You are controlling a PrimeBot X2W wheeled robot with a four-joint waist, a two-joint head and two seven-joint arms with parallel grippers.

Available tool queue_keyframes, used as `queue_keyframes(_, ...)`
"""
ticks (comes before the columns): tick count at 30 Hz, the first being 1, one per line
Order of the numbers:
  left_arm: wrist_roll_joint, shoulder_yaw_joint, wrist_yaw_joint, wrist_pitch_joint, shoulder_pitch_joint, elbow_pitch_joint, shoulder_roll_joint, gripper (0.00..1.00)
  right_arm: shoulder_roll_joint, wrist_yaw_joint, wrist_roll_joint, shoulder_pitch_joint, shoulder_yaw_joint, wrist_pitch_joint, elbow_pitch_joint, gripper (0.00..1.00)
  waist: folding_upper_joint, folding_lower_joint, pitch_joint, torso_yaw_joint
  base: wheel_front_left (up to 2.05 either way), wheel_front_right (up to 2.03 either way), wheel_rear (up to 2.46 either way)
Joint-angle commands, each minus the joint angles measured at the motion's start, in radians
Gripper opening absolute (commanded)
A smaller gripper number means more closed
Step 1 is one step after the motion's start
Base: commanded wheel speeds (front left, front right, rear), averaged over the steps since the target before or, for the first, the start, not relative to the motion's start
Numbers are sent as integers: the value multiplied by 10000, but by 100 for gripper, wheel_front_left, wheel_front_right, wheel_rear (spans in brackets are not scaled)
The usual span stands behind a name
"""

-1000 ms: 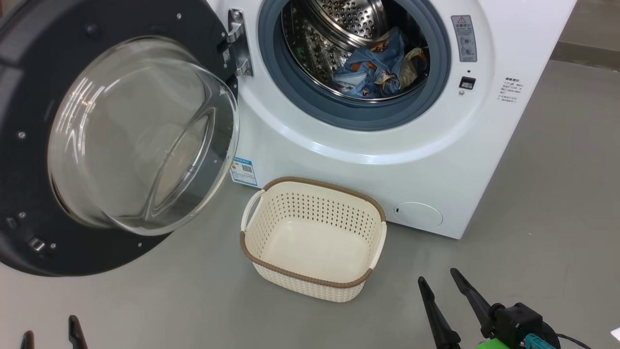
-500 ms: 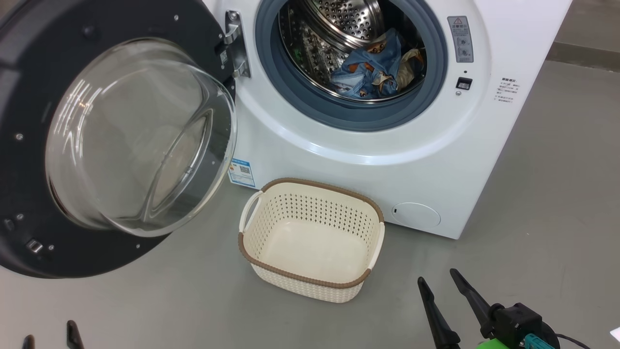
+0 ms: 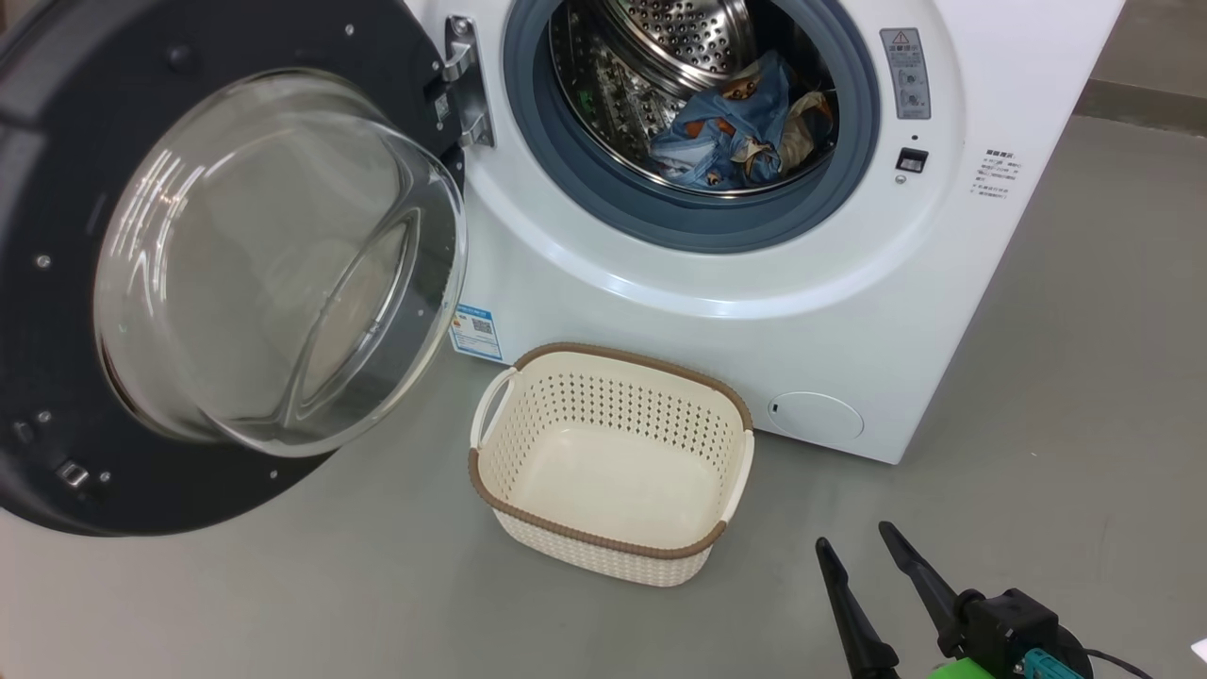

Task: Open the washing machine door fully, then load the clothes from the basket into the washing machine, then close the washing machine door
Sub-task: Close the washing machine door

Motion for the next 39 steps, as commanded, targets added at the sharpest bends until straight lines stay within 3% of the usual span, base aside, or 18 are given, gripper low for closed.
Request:
queue_keyframes(1,-93,898,-390,-36,-899,-159,242,0,3,16,20,-136,229,-49,-264,100,0,0,17,-9,0,0,0)
queue_keyframes(10,-1011,1895,-914,-36,-2209,445,953,0,3,16,-30,-181,223,-49,-261,100,0,0,80,-56,0,0,0)
queue_keyframes(22,-3038,2498,-1188,289,-4425,2453,3307,0,-46,16,-121,-364,276,-49,-218,100,0,0,289,-298,0,0,0)
queue_keyframes(32,-6196,2866,-1223,1942,-6153,4469,4529,0,-180,16,-160,-453,254,-49,-246,100,0,0,526,-495,0,0,0)
queue_keyframes(39,-8928,3570,-1225,3606,-6968,5853,4948,0,-340,16,-223,-584,278,-49,-269,100,0,0,820,-656,0,0,0)
